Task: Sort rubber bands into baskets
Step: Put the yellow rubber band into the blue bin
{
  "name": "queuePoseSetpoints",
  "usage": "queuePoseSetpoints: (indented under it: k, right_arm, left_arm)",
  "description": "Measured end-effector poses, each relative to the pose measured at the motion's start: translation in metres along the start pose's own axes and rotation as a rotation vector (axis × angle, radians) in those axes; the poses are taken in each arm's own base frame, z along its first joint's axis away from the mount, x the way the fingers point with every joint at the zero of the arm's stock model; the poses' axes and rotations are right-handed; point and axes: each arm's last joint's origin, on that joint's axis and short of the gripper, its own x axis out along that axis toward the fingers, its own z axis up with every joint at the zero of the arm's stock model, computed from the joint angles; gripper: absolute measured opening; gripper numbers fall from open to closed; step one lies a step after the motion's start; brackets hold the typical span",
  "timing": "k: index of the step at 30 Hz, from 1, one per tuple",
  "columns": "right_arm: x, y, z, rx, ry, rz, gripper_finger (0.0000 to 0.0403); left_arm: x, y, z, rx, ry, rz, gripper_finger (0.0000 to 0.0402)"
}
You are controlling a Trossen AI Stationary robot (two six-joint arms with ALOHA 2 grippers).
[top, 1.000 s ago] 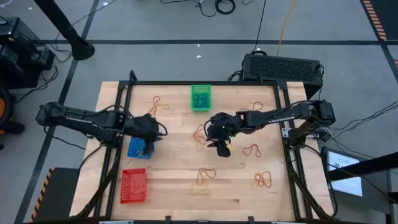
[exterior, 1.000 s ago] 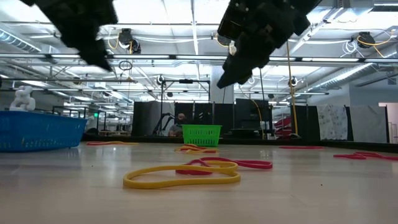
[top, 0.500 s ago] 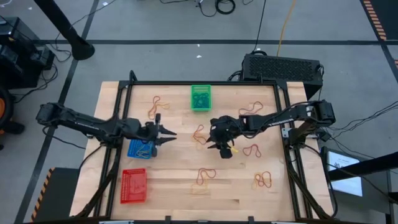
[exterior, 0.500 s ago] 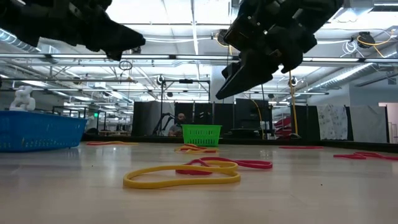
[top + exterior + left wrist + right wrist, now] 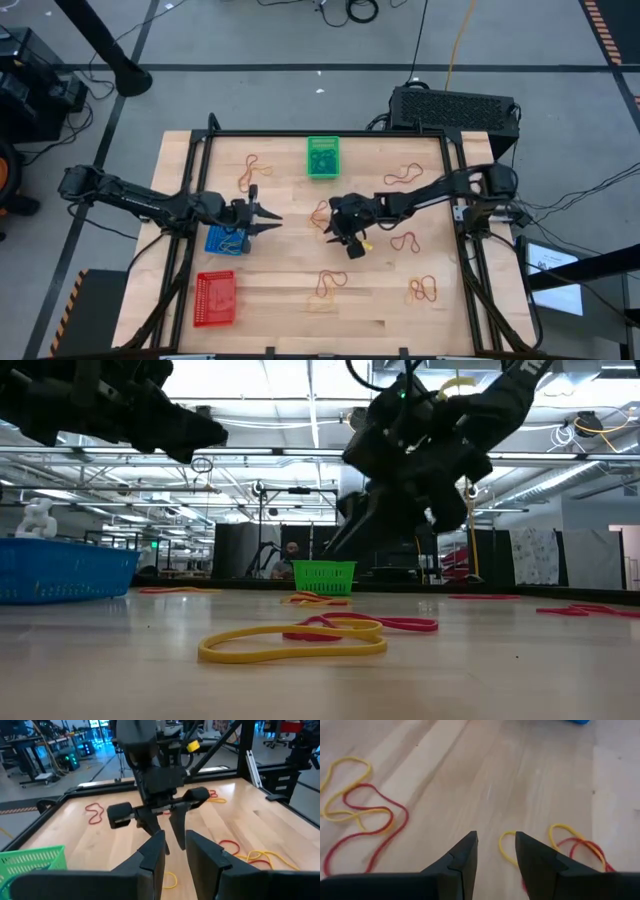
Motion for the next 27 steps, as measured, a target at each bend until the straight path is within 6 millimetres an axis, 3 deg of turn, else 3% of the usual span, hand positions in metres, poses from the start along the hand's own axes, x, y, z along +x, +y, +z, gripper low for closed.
queuePoseSetpoints:
  k: [9, 19, 22, 27]
  right_arm:
    - [0.023, -0.002, -0.014, -0.118, -0.007, -0.005, 0.0125]
    - [0.039, -0.017, -0.025, -0.002, 0.067, -0.022, 0.0123]
    - [0.038, -0.021, -0.020, 0.046, 0.161, -0.042, 0.0101]
    - [0.031, -0.026, -0.007, 0.114, 0.321, -0.023, 0.0017]
  left_arm:
    - [0.000, 0.000, -0.001, 0.000, 0.012, -0.001, 0.0085]
    - [0.000, 0.000, -0.002, -0.001, 0.019, -0.002, 0.0085]
    - [0.000, 0.000, -0.002, -0.002, 0.024, -0.003, 0.0085]
    - [0.000, 0.000, -0.002, -0.002, 0.025, -0.003, 0.0085]
